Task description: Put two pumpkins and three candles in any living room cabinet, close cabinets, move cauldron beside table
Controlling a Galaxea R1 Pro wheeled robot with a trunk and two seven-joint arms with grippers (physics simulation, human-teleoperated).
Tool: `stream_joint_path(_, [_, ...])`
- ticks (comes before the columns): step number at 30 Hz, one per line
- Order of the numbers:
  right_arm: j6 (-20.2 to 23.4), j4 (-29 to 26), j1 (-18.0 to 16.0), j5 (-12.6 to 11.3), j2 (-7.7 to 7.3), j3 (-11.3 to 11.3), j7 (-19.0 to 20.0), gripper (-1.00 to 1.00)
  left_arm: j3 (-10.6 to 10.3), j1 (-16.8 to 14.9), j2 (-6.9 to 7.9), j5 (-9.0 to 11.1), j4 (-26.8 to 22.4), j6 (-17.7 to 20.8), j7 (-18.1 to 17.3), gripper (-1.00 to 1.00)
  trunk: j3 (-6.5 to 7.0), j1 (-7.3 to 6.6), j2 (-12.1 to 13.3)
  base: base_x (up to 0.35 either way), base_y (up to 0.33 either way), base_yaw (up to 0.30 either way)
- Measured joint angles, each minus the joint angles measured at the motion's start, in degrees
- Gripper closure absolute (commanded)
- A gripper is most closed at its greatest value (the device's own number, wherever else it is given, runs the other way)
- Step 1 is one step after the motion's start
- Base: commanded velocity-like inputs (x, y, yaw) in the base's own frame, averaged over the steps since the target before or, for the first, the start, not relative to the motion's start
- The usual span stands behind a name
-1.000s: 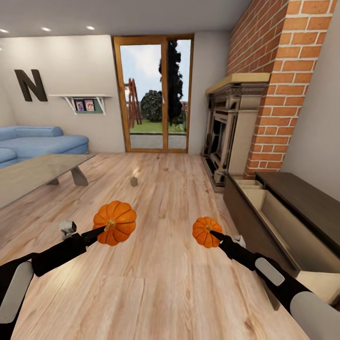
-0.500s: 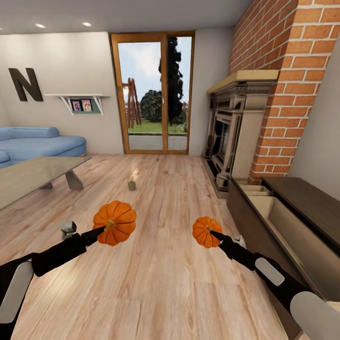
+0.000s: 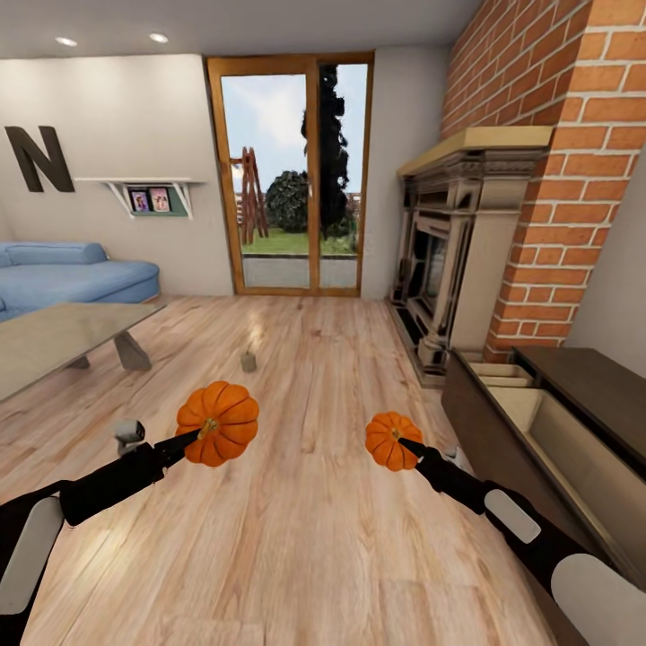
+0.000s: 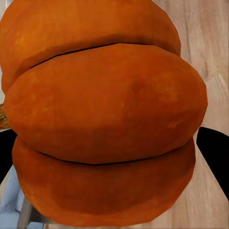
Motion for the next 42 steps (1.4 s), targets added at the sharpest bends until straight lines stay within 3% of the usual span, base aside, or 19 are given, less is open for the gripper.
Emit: stream_joint_path(42, [0.06,0.02,0.00,0.00,0.00,-0.03,-0.06,1.00,0.01,0.00,0.00,0.00,0.87,0.04,0.01,1.00,0.00,0.01,0.00,0.302,0.177,0.000])
